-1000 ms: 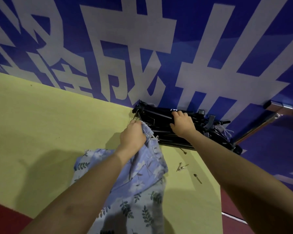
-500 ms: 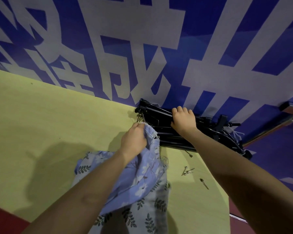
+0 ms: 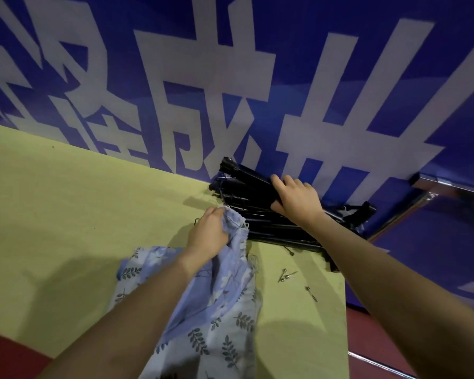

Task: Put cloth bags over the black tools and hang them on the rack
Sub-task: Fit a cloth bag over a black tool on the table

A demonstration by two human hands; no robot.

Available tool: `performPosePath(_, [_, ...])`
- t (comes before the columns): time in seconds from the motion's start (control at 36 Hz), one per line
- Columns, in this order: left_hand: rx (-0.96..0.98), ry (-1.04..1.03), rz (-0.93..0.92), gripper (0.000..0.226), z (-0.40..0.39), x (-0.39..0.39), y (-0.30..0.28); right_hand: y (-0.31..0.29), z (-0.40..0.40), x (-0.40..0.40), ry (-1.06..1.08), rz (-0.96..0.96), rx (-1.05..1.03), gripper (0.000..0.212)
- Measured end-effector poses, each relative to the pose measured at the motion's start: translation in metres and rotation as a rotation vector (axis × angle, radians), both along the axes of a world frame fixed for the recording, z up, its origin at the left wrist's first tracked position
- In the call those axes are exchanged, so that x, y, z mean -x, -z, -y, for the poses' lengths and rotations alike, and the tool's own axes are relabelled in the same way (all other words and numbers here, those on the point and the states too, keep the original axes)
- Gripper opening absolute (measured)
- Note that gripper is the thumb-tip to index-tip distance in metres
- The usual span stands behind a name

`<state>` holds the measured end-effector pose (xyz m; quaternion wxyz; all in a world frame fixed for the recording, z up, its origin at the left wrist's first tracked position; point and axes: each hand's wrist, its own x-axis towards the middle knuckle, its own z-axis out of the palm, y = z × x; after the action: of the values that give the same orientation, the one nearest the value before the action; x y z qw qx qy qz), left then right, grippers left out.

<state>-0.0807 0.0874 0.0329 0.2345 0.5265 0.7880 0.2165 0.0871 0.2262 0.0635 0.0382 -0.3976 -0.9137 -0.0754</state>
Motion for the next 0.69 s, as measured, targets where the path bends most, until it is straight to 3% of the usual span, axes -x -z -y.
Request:
performPosePath(0.14, [-0.013,0.016,0.063,0.065,0.005,-0.007,-0.006,-0.005,0.02,-0.016,0.031,-0.028,0.065,0.059])
performPosePath(0.36, [0.148,0.092,0.097,0.092,0.019,-0.02,-0.009,0.001,0.055,-0.051,0.0,-0.011,0.118,0.064])
performPosePath(0.58, [0.111,0.062,0.219,0.105,0.036,-0.021,-0.002,0.007,0.082,-0.077,-0.082,-0.047,0.066,0.057])
performPosePath(0.69, [0.092,0.068,0.226,0.104,0.05,-0.026,-0.007,0.011,0.089,-0.084,-0.091,0.04,0.069,0.057])
